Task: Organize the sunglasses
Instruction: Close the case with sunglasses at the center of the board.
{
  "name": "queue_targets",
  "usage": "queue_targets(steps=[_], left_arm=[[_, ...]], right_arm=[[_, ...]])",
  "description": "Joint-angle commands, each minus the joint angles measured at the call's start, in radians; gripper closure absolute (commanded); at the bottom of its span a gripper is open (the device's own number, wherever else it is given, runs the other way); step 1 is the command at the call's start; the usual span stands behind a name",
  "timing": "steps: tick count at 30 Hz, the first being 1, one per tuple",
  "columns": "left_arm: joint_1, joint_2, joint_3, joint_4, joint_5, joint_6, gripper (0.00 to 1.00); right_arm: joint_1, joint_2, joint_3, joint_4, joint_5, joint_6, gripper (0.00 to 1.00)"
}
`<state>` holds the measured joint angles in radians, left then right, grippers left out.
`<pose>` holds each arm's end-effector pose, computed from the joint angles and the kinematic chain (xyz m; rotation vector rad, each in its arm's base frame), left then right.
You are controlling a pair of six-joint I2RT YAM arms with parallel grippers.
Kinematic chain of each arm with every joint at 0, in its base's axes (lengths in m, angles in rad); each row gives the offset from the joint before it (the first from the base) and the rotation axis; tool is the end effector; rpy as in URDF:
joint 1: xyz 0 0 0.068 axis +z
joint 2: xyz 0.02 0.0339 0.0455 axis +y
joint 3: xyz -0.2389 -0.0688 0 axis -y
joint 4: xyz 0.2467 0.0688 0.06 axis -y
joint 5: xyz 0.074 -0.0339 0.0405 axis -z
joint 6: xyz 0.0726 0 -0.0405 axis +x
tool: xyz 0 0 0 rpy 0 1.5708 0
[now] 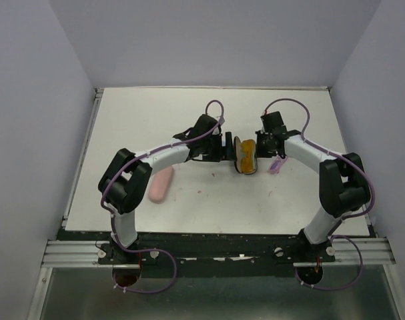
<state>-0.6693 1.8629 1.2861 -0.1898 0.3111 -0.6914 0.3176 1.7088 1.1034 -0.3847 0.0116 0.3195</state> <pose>0.3245 -0.2851 0.1588 0.1406 2.5283 -0.9839 0.3520 0.1148 0.1365 0.0069 2.5773 0.2270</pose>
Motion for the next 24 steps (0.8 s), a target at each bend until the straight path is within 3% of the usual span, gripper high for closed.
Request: queue_targets(steps=[1, 9, 18, 24], left_arm=[[-0.004, -0.016, 0.016, -0.019, 0.008, 0.018, 0.14], [-0.004, -0.054, -0.004, -0.028, -0.021, 0.020, 0.15], [0.004, -0.248, -0.179, 0.023, -0.138, -0.011, 0.17], [0.007, -0.171, -0.113, -0.045, -0.172, -0.019, 0.27]], right_arm=[[0.000, 0.018, -0.019, 0.044, -0.084, -0.005, 0.89], [0.000, 0.028, -0.071, 0.124, -0.137, -0.005, 0.97], [0.000, 0.011, -0.149, 0.236, -0.231, 0.052, 0.99], [0.000, -0.001, -0.188, 0.294, -0.274, 0.064, 0.99]])
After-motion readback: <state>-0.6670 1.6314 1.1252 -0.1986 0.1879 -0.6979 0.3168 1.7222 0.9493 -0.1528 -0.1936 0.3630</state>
